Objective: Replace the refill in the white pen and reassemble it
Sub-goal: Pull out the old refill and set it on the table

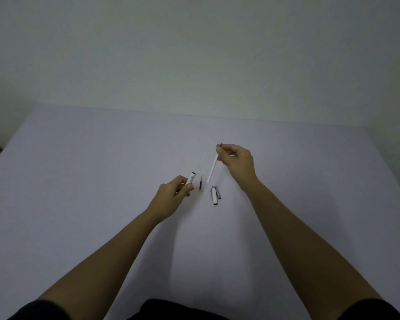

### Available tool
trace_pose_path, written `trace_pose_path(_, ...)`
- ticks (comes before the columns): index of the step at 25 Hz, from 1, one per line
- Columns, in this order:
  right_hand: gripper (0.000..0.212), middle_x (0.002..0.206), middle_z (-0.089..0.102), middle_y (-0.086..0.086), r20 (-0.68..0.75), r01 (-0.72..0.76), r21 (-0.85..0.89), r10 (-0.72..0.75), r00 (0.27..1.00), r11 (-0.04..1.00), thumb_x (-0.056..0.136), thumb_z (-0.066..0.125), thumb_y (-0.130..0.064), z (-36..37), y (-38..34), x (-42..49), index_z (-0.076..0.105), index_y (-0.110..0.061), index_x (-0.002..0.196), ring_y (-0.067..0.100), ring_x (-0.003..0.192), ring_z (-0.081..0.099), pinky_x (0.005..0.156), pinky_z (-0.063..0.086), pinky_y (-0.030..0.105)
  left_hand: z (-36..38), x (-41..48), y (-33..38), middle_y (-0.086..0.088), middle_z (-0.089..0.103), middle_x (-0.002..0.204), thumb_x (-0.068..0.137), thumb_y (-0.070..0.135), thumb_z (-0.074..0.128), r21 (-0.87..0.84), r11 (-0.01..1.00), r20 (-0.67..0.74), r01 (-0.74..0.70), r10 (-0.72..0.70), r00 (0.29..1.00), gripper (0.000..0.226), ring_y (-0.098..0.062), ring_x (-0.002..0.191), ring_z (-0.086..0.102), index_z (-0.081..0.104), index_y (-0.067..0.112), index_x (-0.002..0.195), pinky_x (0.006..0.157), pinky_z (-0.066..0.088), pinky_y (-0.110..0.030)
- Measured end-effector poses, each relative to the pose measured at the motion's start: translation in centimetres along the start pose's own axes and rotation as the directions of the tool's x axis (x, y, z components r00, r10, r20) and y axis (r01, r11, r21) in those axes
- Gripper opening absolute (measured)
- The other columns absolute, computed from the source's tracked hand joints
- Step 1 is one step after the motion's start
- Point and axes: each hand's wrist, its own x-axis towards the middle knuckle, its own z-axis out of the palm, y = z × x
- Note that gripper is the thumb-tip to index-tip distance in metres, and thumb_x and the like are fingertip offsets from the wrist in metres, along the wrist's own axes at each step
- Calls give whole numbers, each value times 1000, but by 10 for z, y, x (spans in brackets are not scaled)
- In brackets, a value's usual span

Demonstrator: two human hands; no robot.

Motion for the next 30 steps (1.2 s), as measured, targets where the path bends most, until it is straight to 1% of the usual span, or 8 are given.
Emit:
trace_pose_path(2, 15, 83, 72, 9, -23, -51, -183, 48, 999, 982, 81, 69, -20, 3, 19, -3, 69, -10, 93, 11, 69, 68, 71, 50, 17, -4, 4, 7, 2, 72, 95, 92, 38, 47, -11, 1000, -21, -8, 8, 1000, 16, -5, 84, 67, 57, 26, 93, 83, 55, -37)
trace_pose_path(4, 18, 89, 73, 14, -30, -99, -339, 95, 995, 936, 81, 69, -21, 7, 39, -5, 68, -7, 93, 22, 81, 69, 77, 51, 23, -9, 9, 11, 6, 71, 94, 92, 37, 47, -26, 1000, -36, -10, 9, 999, 16, -1, 82, 66, 58, 25, 93, 82, 55, -34)
trace_pose_path(8, 23, 97, 73, 14, -39, -166, -523, 171, 985, 836, 82, 68, -24, 19, 65, 5, 69, -5, 97, 26, 93, 66, 77, 44, 23, -20, 22, 12, 7, 70, 94, 93, 36, 46, -42, 999, -46, -3, 2, 999, 17, 0, 83, 66, 58, 23, 94, 82, 54, -32)
trace_pose_path(11, 24, 98, 73, 14, -29, -165, -579, 182, 983, 799, 83, 67, -23, 29, 73, 18, 68, -4, 98, 27, 94, 65, 76, 44, 23, -28, 33, 8, 7, 70, 92, 93, 36, 46, -43, 999, -65, 1, -4, 998, 19, -1, 83, 67, 58, 22, 95, 82, 54, -32)
trace_pose_path(15, 25, 102, 70, 17, -8, -152, -647, 193, 981, 747, 83, 67, -22, 45, 81, 32, 67, -2, 98, 30, 94, 65, 78, 49, 30, -34, 44, -4, 10, 69, 90, 93, 36, 47, -50, 998, -78, 41, -45, 996, 19, 3, 81, 66, 59, 22, 95, 80, 54, -28)
trace_pose_path(20, 25, 102, 68, 17, -2, -174, -658, 229, 973, 733, 84, 66, -24, 54, 88, 34, 64, -3, 98, 31, 93, 64, 77, 51, 33, -35, 49, -17, 11, 69, 91, 93, 34, 47, -70, 995, -73, 74, -79, 994, 15, 8, 77, 65, 58, 25, 94, 76, 51, -20)
trace_pose_path(25, 23, 89, 70, 13, 31, -147, -716, 242, 970, 683, 81, 68, -28, 62, 88, 25, 66, -5, 84, 29, 83, 66, 68, 49, 29, -29, 52, -19, 6, 70, 95, 93, 34, 47, -90, 993, -73, 75, -82, 994, 16, 3, 82, 66, 58, 24, 96, 79, 53, -24)
trace_pose_path(30, 20, 102, 67, 15, 111, -57, -818, 254, 961, 572, 84, 64, -19, 81, 88, 12, 64, -4, 97, 30, 95, 63, 73, 49, 31, -26, 50, -21, 6, 70, 93, 93, 34, 47, -92, 994, -77, 64, -71, 994, 15, 4, 81, 65, 58, 23, 95, 78, 52, -22)
